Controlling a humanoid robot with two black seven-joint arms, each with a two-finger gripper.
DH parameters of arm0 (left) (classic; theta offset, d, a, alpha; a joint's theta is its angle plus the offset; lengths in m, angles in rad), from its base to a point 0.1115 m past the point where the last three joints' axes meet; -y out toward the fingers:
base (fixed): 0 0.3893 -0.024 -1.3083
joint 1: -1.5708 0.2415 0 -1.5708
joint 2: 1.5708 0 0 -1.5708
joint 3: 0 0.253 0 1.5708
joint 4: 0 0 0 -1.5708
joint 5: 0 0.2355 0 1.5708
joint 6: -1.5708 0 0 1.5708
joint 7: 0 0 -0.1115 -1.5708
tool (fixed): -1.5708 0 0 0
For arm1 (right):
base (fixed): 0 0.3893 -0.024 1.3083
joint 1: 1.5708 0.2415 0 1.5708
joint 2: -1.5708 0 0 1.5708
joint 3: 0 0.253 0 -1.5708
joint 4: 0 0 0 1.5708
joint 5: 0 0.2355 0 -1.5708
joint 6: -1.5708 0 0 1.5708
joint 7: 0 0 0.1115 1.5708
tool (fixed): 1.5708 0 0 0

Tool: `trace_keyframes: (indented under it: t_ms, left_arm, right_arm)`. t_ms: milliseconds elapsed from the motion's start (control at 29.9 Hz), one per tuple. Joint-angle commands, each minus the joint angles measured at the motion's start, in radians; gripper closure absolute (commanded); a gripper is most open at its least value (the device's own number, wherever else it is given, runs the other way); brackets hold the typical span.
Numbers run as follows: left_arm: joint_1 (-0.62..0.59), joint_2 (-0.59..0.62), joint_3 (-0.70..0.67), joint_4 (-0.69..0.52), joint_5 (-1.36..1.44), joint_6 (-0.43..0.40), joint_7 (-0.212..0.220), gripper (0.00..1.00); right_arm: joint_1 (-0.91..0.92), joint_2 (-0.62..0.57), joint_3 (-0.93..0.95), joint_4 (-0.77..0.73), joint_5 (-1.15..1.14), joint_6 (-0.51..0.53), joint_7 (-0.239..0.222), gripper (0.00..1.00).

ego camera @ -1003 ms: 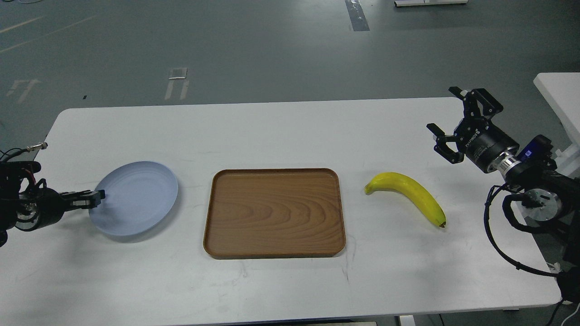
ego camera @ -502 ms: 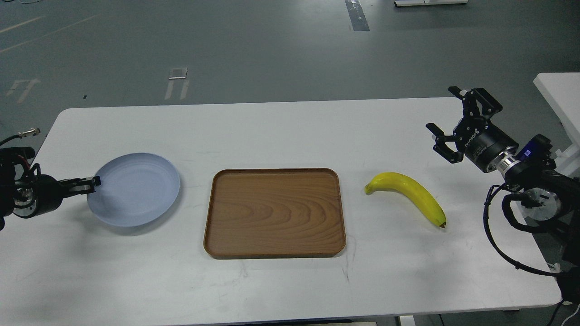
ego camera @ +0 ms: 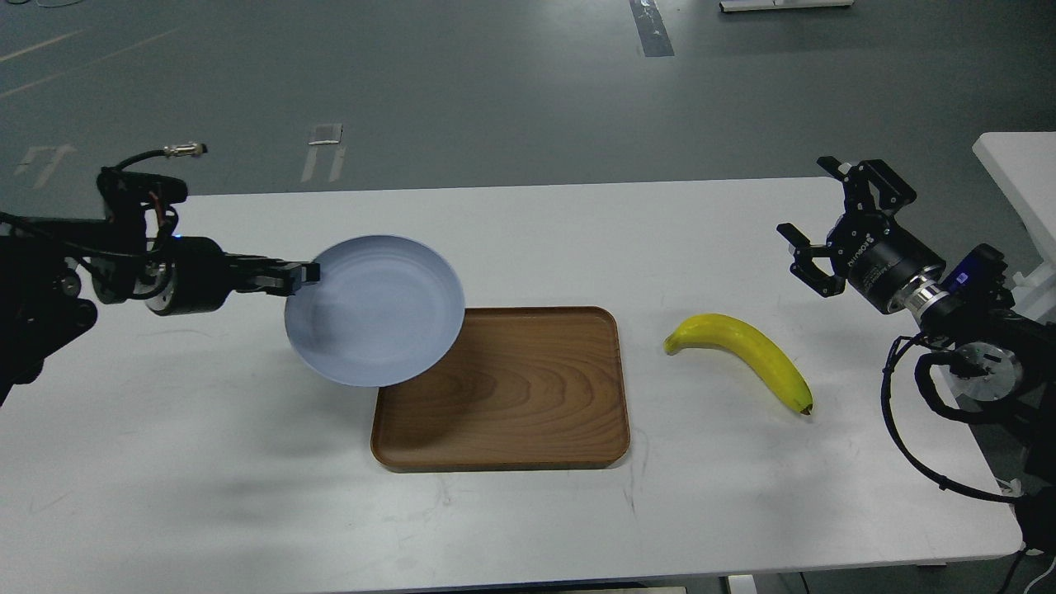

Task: Place banana on plate with both arms
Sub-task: 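Lift the plate with the left gripper and carry it onto the wooden tray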

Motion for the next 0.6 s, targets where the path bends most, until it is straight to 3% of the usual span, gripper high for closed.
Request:
trace_keyframes:
  t_ms: [0, 301, 569]
  left_arm:
    - [-0.036, -0.101, 0.015, 0.012, 0.034, -0.022, 0.000, 1.00]
    - [-0.055, -0.346, 0.093, 0.170, 0.035, -0.023, 0.000, 1.00]
    - [-0.039, -0.454, 0.118, 0.306, 0.031, -0.023, 0.000, 1.00]
  right_arm:
    - [-0.002, 0.000, 0.000, 0.000, 0.000, 0.000, 0.000, 0.00]
    - [0.000, -0.010, 0.000, -0.002, 0.000, 0.000, 0.000, 0.00]
    - [-0.008, -0.013, 0.000, -0.002, 0.000, 0.000, 0.000, 0.00]
